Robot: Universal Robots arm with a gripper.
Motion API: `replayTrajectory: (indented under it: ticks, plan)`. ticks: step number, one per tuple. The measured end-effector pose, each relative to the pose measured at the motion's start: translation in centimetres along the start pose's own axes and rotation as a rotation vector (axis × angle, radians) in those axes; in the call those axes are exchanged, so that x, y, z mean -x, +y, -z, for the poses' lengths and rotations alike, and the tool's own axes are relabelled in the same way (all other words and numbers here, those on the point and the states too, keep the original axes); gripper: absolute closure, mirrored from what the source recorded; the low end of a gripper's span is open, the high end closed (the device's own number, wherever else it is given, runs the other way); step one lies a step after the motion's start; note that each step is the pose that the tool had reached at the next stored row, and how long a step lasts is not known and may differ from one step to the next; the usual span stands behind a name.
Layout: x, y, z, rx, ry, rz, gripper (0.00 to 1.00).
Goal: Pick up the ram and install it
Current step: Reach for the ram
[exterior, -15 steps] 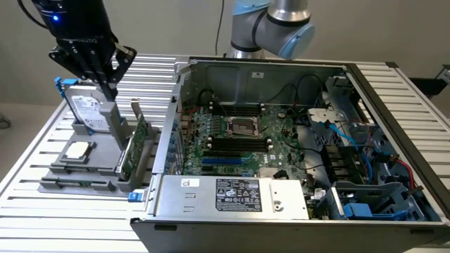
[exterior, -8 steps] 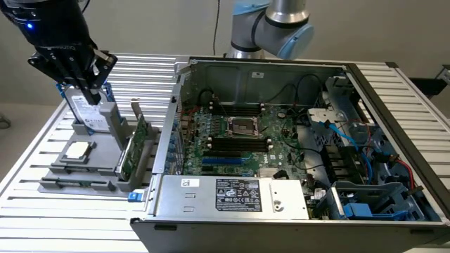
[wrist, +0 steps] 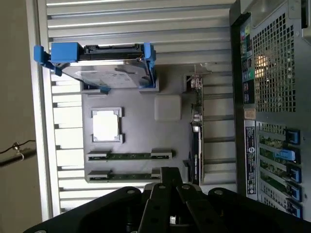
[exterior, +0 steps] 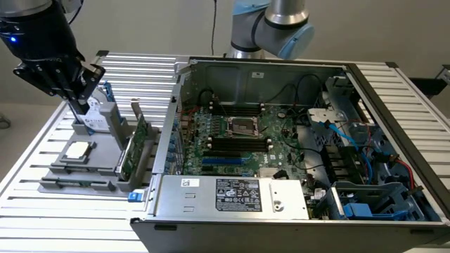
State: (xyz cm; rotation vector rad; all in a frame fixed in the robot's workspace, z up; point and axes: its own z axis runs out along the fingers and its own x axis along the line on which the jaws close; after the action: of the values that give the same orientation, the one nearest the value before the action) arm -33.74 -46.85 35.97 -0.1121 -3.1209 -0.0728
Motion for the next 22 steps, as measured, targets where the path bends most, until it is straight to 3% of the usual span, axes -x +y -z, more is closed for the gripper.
replayTrajectory:
  ticks: [4,12,22]
  plan:
    - [-0.5,-0.76,-0.23,-0.0002,0.0035,0.000,0.89]
    - [-0.9,-0.94,-0.50,-0.0012,0.0071,0.044,0.89]
    - [-1.8,-1.67,-1.10,-0.0017,0.0140,0.053,0.89]
